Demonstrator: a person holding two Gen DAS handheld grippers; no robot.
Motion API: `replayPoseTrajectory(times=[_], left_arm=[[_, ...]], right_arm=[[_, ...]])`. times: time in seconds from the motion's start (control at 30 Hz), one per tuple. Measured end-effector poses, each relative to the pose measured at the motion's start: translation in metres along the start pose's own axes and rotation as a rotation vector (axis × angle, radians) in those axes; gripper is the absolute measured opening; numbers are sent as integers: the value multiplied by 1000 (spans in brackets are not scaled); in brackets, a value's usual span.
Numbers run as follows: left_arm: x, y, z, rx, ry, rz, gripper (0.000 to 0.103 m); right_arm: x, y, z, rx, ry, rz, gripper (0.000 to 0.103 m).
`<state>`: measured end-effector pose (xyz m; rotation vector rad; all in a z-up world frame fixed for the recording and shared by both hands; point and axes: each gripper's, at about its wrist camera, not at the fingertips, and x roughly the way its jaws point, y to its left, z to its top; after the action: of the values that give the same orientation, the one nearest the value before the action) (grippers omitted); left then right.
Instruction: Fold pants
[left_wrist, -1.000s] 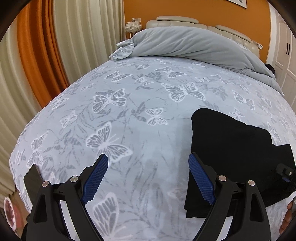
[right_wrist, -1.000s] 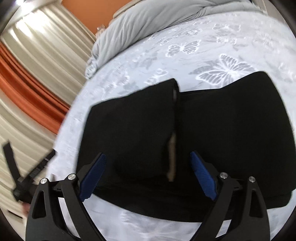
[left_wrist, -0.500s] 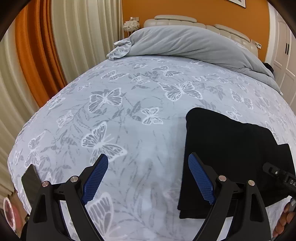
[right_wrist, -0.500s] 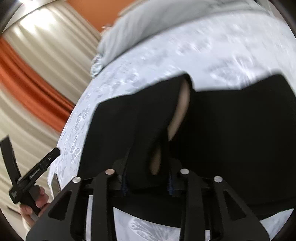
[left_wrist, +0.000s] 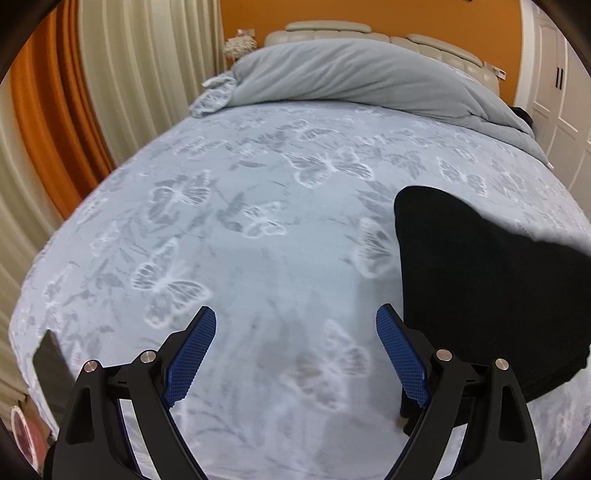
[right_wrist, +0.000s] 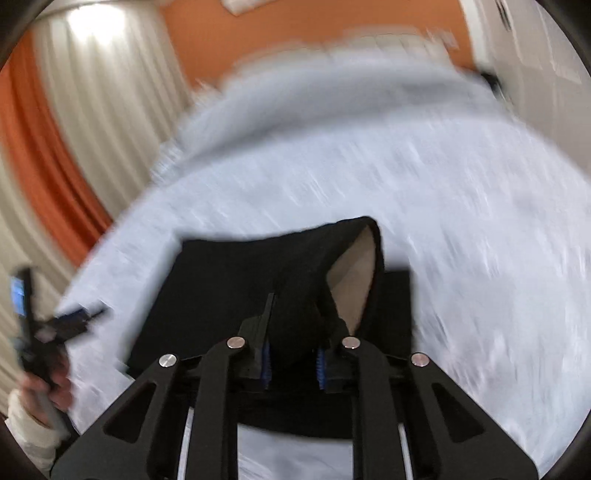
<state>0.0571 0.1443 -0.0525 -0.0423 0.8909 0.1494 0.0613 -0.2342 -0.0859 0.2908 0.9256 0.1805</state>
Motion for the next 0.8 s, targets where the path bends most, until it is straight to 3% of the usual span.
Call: replayPoseTrajectory(times=[0.07, 0.23, 0.4, 0.53, 0.6, 0.63, 0.67, 0.73, 0.8], left_arm=[[3, -6, 0, -9, 24, -26, 86], [7, -22, 1, -64, 73, -114, 86], [7, -47, 0, -40, 72, -145, 86], [16, -65, -4, 31, 102, -88, 86], [25, -69, -8, 62, 120, -39, 86], [29, -70, -9, 73, 128, -23, 87], [33, -70, -10, 83, 135, -10, 88], [35, -70, -12, 84, 141, -7, 90], [33, -67, -11, 82, 138, -14, 90]], right_arm=[[3, -8, -4, 28, 8, 42, 17], [-39, 18, 5, -122, -120, 21, 23], [-35, 7, 4, -77, -99, -8, 24], [-49, 8, -7, -111, -120, 6, 24], [-33, 5, -12, -141, -56, -64, 26], [-19, -5, -16, -129, 10, -107, 32], [-14, -14, -17, -88, 31, -95, 40], [-26, -24, -14, -15, 2, -40, 42], [-50, -19, -12, -23, -82, -65, 41]])
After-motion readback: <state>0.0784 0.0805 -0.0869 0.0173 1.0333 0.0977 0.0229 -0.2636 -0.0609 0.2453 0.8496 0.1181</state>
